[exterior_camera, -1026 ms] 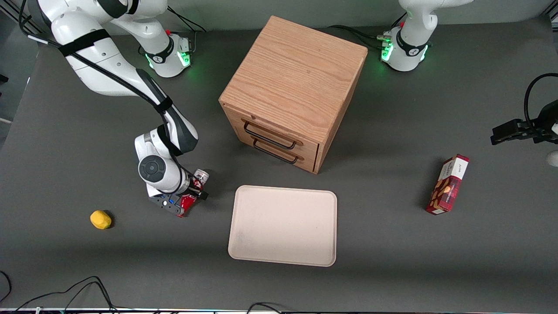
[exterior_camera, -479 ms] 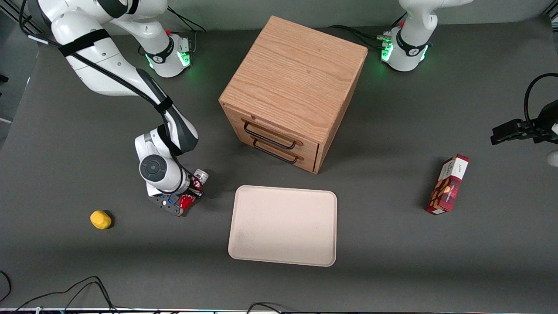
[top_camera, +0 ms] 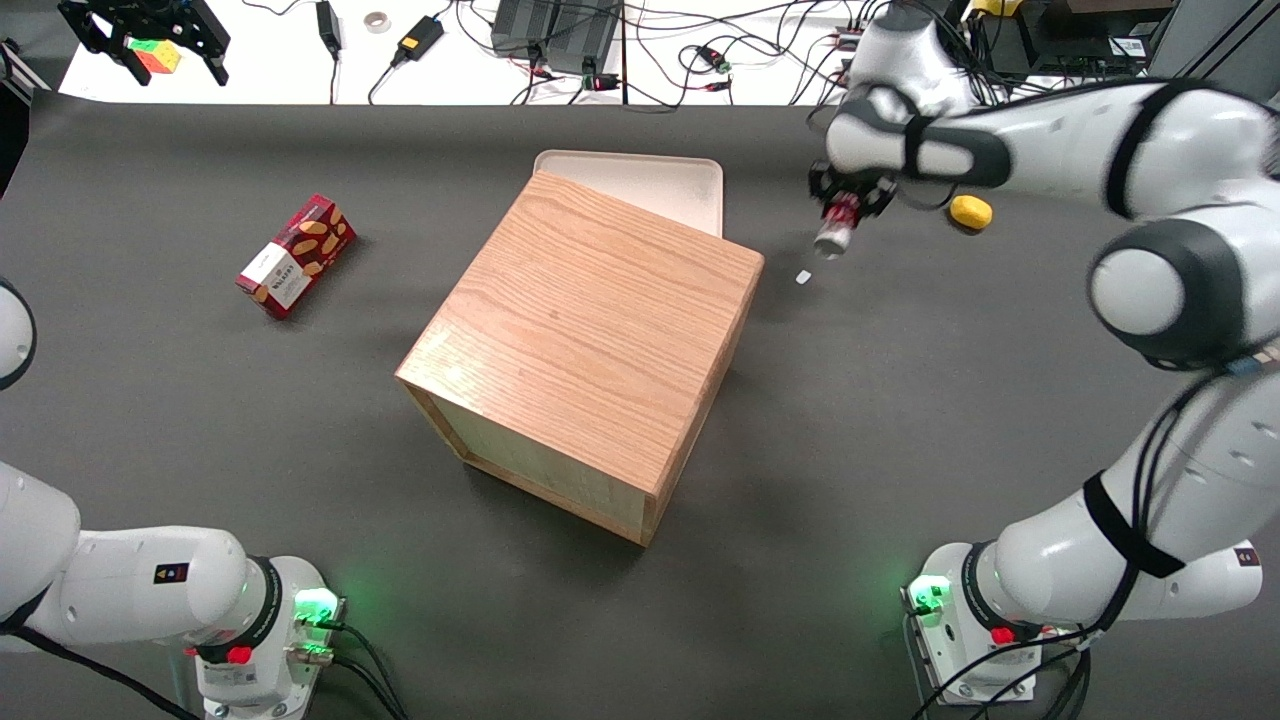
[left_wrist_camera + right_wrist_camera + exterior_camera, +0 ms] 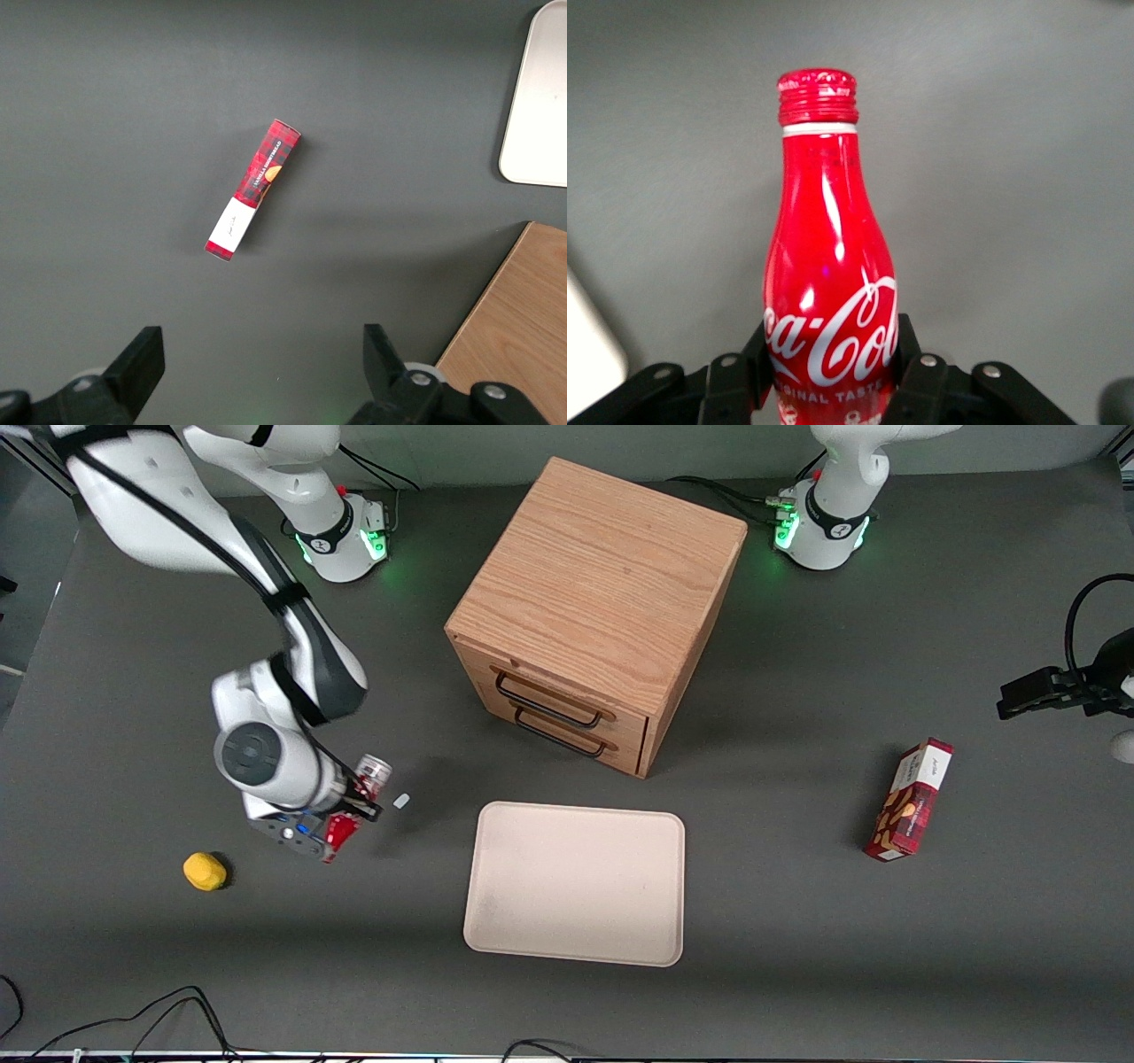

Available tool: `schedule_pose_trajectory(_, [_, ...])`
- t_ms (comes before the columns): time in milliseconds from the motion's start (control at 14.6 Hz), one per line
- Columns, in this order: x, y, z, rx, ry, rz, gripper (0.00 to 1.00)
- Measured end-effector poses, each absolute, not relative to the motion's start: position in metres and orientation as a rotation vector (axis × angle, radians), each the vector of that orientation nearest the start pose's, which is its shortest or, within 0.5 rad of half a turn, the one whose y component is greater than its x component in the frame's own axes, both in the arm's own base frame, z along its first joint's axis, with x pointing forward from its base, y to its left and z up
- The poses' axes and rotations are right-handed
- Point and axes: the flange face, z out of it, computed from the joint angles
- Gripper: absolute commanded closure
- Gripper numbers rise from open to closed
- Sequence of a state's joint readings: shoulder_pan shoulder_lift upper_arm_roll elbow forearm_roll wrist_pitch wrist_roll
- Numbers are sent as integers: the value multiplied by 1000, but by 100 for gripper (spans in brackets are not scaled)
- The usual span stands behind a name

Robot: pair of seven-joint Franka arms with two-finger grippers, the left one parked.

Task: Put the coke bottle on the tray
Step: 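Lift the bottle with the right gripper, turning it upright, then carry the upright bottle over the cream tray with the right gripper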

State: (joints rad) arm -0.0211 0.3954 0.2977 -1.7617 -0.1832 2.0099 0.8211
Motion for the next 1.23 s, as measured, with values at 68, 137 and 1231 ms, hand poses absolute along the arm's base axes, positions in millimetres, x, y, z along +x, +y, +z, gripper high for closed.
schedule_pose_trajectory(68, [612, 144, 381, -3159, 704, 162, 100])
schedule_pose_trajectory(137, [606, 139, 423, -3157, 652, 178, 100])
schedule_pose_trajectory(1231, [662, 154, 508, -3164, 168, 289, 100])
